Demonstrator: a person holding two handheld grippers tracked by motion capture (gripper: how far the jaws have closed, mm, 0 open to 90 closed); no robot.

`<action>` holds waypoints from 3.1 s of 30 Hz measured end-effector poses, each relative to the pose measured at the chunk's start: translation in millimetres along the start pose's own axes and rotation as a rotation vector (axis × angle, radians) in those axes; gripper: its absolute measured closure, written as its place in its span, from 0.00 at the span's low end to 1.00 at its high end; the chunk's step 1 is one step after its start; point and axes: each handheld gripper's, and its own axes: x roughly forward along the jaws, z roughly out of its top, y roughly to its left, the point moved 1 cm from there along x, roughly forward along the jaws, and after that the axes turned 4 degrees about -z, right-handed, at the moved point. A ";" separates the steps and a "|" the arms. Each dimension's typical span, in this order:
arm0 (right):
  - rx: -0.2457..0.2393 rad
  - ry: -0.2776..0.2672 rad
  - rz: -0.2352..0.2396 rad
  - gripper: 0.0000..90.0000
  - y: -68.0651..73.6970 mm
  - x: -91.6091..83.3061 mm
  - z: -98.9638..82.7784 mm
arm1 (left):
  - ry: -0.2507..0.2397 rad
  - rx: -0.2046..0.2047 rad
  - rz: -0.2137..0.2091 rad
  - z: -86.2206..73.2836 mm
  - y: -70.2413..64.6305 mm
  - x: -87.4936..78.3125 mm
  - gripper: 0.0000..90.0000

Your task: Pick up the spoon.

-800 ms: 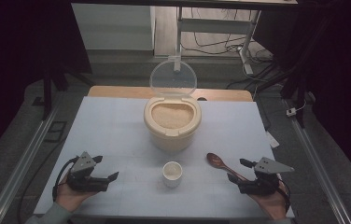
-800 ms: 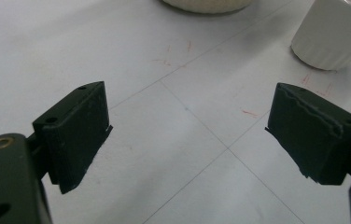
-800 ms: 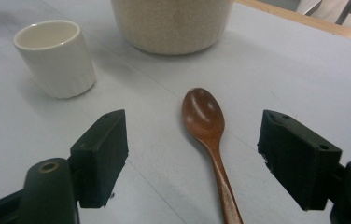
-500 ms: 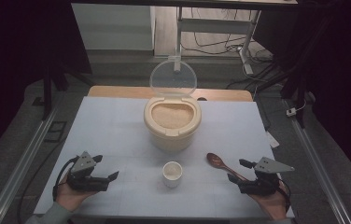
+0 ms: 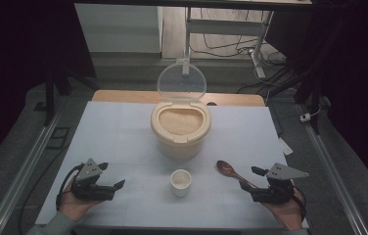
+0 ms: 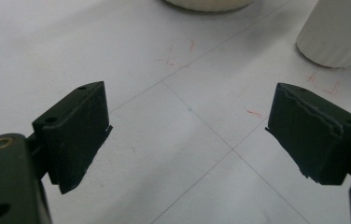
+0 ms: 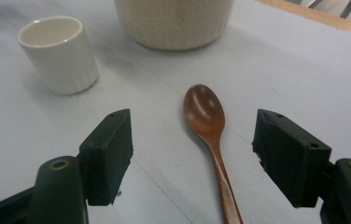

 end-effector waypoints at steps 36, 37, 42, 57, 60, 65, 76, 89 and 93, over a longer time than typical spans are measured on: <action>-0.086 0.416 0.099 0.36 -33.3 18.3 54.1 | 0.057 0.026 -0.016 -2.7 -1.3 7.3 0.14; -0.084 0.437 0.101 0.36 -33.9 20.6 53.7 | 0.057 0.026 -0.016 -2.7 -1.3 7.3 0.14; -0.088 0.537 0.120 0.37 -38.8 34.3 46.6 | 0.061 0.024 -0.018 -3.0 -1.0 8.1 0.14; -0.088 0.697 0.153 0.49 -42.9 55.8 13.9 | 0.072 0.028 -0.019 -3.8 -1.2 9.5 0.13; -0.110 0.721 0.149 0.54 -41.8 59.4 11.9 | 0.073 0.028 -0.019 -4.0 -0.9 9.5 0.13; -0.138 0.742 0.132 0.64 -40.1 63.8 10.4 | 0.076 0.028 -0.020 -4.3 -0.9 9.9 0.13; -0.170 0.771 0.114 0.80 -37.7 68.9 9.6 | 0.078 0.028 -0.021 -4.5 -1.0 10.1 0.13; -0.208 0.759 0.084 0.88 -31.7 68.8 10.0 | 0.082 0.029 -0.020 -4.7 -0.6 10.2 0.13; -0.182 0.717 0.094 0.88 -34.4 65.2 10.3 | 0.085 0.029 -0.019 -4.9 -0.2 10.7 0.13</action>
